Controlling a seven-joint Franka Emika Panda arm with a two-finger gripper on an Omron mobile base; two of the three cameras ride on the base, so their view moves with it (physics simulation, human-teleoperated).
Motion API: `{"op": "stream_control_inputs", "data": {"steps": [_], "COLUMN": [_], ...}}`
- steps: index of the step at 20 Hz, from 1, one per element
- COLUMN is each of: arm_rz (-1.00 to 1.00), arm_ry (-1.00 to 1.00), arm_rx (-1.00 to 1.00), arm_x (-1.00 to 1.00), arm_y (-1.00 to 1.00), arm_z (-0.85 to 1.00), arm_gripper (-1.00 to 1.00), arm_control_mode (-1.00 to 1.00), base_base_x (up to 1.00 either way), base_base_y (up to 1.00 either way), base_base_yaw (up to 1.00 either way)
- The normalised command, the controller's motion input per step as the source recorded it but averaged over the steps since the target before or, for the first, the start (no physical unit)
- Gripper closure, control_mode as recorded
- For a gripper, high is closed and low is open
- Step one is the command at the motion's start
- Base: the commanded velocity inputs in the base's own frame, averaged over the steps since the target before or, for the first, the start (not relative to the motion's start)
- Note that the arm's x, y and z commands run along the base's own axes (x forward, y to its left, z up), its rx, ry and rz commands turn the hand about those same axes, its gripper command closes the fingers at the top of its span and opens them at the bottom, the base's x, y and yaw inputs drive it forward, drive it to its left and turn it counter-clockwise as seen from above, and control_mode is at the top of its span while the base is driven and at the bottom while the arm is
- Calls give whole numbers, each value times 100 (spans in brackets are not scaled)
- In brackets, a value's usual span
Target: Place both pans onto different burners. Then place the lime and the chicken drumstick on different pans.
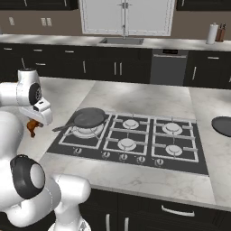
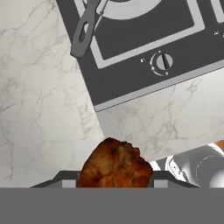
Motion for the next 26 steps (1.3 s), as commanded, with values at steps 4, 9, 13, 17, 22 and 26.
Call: {"op": "stream_control_inputs", "data": {"steps": [4, 9, 13, 17, 22, 26], "arm_rz": [0, 0, 0, 0, 0, 0], "arm_ry": [0, 0, 0, 0, 0, 0], "arm_rx": [0, 0, 0, 0, 0, 0], "arm_x": [10, 20, 26, 28, 26, 31], "arm_y": [-27, -30, -26, -21, -16, -5], "arm_z": [14, 11, 3, 0, 0, 0], "arm_gripper": [100, 100, 100, 100, 100, 100], "arm_control_mode": [-100, -100, -100, -100, -100, -100], "base_base_x": [0, 0, 0, 0, 0, 0], "base_base_y": [0, 0, 0, 0, 0, 0], "base_base_yaw": [0, 0, 0, 0, 0, 0]}}
